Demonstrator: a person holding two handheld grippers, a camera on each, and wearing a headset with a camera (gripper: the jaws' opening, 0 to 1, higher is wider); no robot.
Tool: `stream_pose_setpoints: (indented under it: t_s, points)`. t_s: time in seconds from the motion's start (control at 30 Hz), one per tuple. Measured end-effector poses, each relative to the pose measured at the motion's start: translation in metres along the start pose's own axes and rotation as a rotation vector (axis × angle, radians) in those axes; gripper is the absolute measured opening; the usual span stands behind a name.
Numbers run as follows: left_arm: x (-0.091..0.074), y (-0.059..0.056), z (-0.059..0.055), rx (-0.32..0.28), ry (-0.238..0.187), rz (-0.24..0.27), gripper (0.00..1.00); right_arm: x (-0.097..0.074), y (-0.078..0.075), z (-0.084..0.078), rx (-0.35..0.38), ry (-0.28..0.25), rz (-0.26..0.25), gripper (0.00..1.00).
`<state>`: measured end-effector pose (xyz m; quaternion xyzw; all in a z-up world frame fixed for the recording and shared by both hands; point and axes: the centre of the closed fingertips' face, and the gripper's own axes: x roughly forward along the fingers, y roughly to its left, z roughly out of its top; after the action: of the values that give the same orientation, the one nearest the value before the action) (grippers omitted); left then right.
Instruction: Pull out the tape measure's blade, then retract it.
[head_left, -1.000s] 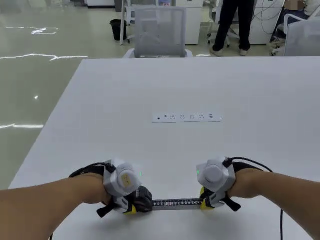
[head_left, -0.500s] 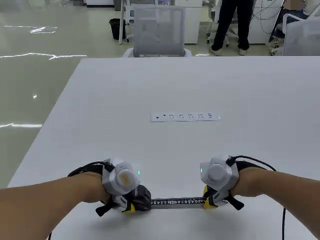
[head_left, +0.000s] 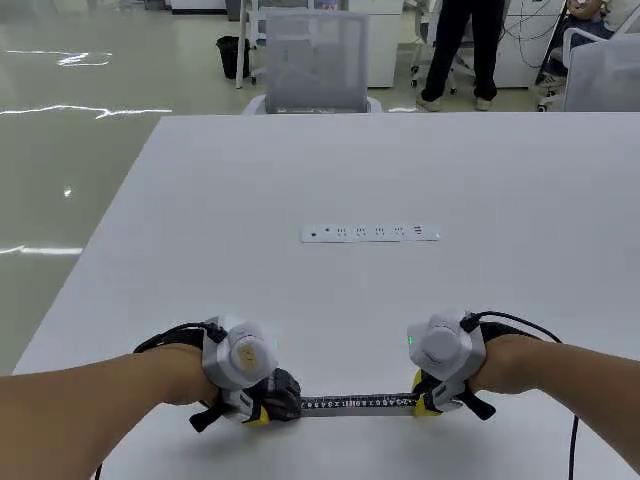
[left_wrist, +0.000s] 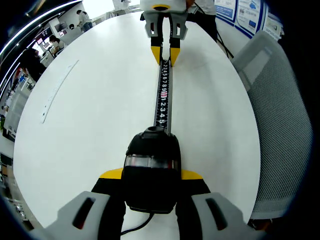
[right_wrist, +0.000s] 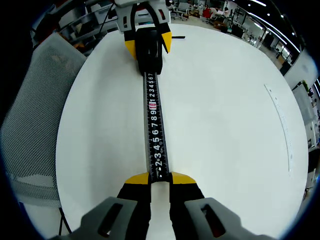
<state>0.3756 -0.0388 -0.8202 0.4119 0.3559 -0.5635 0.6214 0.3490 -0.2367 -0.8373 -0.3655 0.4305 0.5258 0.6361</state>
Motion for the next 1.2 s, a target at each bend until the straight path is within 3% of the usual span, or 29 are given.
stream_pose_setpoints:
  t_s: [1.2]
  points:
    - [0.0,0.001,0.0,-0.004,0.002,0.001,0.34,-0.009,-0.001,-0.022,0.034,0.013,-0.018,0.12]
